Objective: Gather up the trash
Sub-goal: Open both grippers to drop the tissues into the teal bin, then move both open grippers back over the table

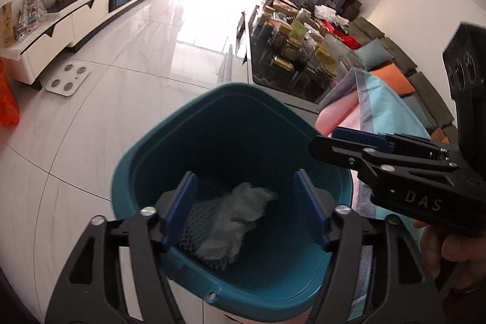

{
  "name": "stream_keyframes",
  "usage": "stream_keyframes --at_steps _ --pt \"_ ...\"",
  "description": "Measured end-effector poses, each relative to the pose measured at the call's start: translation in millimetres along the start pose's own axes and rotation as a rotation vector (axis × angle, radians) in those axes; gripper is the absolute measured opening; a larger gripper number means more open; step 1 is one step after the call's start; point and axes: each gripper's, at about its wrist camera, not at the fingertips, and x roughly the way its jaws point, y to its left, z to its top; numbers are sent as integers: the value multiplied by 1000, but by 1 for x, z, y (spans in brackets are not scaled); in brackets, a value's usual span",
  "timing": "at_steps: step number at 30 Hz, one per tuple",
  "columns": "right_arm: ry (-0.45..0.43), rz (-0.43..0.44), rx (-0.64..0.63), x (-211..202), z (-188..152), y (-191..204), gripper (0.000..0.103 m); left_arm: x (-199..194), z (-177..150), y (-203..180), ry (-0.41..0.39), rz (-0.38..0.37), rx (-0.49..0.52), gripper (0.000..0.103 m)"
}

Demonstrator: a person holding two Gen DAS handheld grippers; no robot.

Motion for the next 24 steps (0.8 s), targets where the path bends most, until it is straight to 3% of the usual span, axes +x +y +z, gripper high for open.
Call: stream_keyframes --at_steps 4,7,9,18,24 --pt "-36 2 6 -10 0 -1 52 -20 -3 10 -36 20 -22 89" --pt "-77 13 14 -23 0 -1 66 -37 -5 19 -62 43 -46 95" --pt "-112 19 17 -34 -1 -1 82 -51 -5 23 -90 57 -55 98" --pt "-271 4 32 -98 -29 -4 96 -130 -8 34 -243 110 -108 98" --pt "-404 -49 46 -154 -75 -8 96 -185 -19 -4 -384 81 -27 98"
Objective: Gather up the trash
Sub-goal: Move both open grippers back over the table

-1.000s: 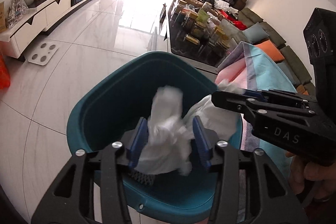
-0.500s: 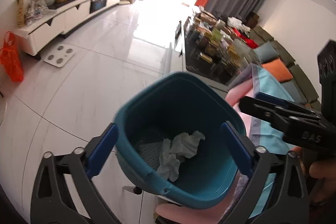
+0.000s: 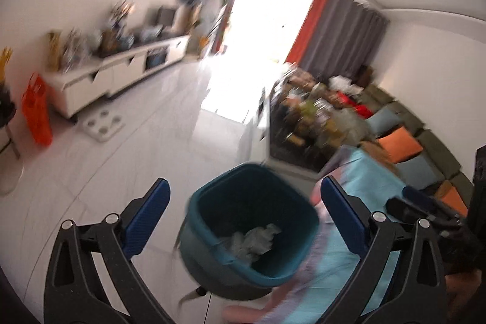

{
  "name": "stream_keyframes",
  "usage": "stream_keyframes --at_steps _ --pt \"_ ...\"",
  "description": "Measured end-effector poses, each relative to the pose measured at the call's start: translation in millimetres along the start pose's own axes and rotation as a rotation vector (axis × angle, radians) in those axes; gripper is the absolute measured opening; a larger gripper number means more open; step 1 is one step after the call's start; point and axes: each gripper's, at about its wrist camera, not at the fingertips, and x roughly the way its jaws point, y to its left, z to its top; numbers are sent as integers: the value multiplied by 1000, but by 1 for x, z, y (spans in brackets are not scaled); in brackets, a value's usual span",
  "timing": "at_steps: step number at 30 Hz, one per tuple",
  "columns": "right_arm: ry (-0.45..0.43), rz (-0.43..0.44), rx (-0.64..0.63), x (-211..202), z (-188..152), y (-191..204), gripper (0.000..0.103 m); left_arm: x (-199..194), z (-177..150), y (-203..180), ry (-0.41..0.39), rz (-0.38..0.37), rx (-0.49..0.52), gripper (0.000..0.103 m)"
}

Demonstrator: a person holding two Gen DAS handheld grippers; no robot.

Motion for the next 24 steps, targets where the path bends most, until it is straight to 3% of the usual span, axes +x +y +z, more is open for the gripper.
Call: stream_keyframes --at_steps 3,7,11,15,24 --pt "-74 -50 12 -40 -15 -8 96 -25 0 -28 -70 -24 52 98" --pt "-164 -124 38 -92 -36 -24 96 -47 -6 -67 -98 -132 103 98" --pt "-242 -281 54 -140 -57 -38 96 -66 -17 -112 -131 -212 185 98" --pt "-320 -393 64 -181 -78 -45 96 -87 -29 -147 -173 -312 205 98" --pt "-409 -564 103 -239 -126 -53 96 -121 -61 -208 -252 -424 374 98"
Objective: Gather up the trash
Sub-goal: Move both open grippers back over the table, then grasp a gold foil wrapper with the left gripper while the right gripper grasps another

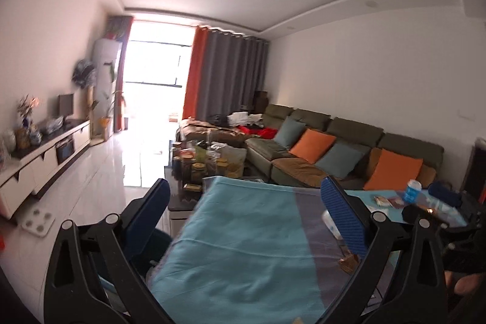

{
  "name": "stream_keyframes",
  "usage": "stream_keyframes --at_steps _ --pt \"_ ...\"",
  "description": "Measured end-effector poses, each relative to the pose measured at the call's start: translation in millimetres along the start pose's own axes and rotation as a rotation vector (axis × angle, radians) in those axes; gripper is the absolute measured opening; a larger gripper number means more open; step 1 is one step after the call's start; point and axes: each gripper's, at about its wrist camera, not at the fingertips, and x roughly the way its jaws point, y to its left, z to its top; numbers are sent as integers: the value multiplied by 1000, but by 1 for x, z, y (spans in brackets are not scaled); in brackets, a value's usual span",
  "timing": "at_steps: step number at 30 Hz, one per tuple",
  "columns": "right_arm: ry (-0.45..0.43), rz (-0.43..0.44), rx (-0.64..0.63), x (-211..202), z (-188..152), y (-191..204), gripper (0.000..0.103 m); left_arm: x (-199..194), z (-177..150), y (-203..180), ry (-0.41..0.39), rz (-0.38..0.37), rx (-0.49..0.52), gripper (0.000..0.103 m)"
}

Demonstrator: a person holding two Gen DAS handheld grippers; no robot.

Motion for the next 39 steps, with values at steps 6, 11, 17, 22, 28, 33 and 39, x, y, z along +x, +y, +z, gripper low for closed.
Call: stream_keyframes --at_steps 6,11,17,22,28,33,39 --pt "-7 -116 54 -29 -19 -33 96 4 -12 -27 22 -91 17 98" --pt "-2 -232 99 -40 -37 -57 96 21 -31 -47 104 -181 38 98" --pt "22 -277 138 -43 -51 -69 96 24 -40 -60 111 -235 60 98" --pt "35 -287 146 -45 -57 -70 96 33 -50 -63 146 -244 63 98" --pt "85 -286 165 -34 -65 -77 96 51 -63 -73 201 -279 81 98" --pt "105 -287 192 -32 -68 -85 96 74 -75 -96 241 -334 135 98" --pt "137 -285 236 -22 -74 -98 96 106 -95 -118 321 -378 162 98"
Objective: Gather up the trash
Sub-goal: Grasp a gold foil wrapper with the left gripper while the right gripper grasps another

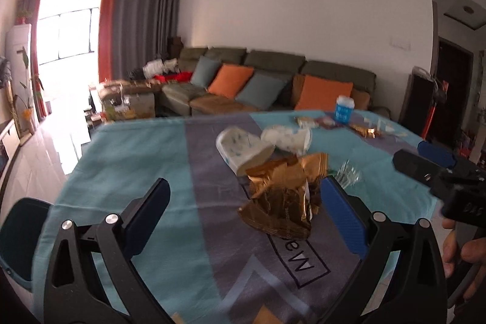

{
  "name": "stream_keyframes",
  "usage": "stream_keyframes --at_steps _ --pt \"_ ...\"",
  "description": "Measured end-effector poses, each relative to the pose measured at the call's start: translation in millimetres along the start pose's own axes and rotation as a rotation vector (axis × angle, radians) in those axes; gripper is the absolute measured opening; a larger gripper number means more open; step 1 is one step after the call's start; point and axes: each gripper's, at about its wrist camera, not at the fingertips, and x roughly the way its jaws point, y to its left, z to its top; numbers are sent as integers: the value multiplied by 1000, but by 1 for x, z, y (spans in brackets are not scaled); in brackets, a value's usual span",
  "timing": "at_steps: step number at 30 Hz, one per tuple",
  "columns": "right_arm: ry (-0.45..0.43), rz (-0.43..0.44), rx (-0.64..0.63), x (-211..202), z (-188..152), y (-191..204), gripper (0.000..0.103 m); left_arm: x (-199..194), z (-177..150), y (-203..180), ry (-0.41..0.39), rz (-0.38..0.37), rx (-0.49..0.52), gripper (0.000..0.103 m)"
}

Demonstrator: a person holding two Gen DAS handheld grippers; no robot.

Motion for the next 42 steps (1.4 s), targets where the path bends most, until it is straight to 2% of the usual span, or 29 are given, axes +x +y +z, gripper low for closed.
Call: stream_keyframes --at_steps 4,6,11,14,15,17,23,25,28,31,33,36,38,40,42 --pt "25 9 7 10 0 -2 96 37 -5 3 100 -57 -30 98" --pt "40 17 10 16 0 -2 96 54 -4 3 146 -63 -32 98" --pt "61 24 20 28 1 -4 96 76 -4 -1 195 -107 -19 97" --pt "74 33 29 34 1 -5 96 88 -6 -7 238 -123 21 84" --pt "76 36 29 36 2 -4 96 94 -8 -8 261 -133 26 75" --pt "80 43 26 39 3 -2 96 99 -10 -10 281 -148 23 70" --pt "103 88 18 48 5 6 96 102 -14 -9 288 -161 14 56" --pt "113 102 13 51 5 10 95 99 -16 -10 283 -172 24 39" --pt "130 121 8 57 5 15 92 96 -18 -10 278 -182 32 32" --pt "156 136 1 63 4 21 85 90 -19 -10 263 -191 37 27" --pt "184 145 -4 70 3 25 74 86 -20 -8 256 -198 26 26" --pt "213 151 -20 79 1 30 62 80 -19 -4 246 -193 13 26" --pt "218 150 -28 82 1 31 62 73 -18 0 234 -186 0 26" --pt "225 154 -37 86 1 32 57 67 -17 4 225 -176 -17 26" --pt "232 158 -51 88 0 34 46 62 -17 9 220 -167 -35 26"
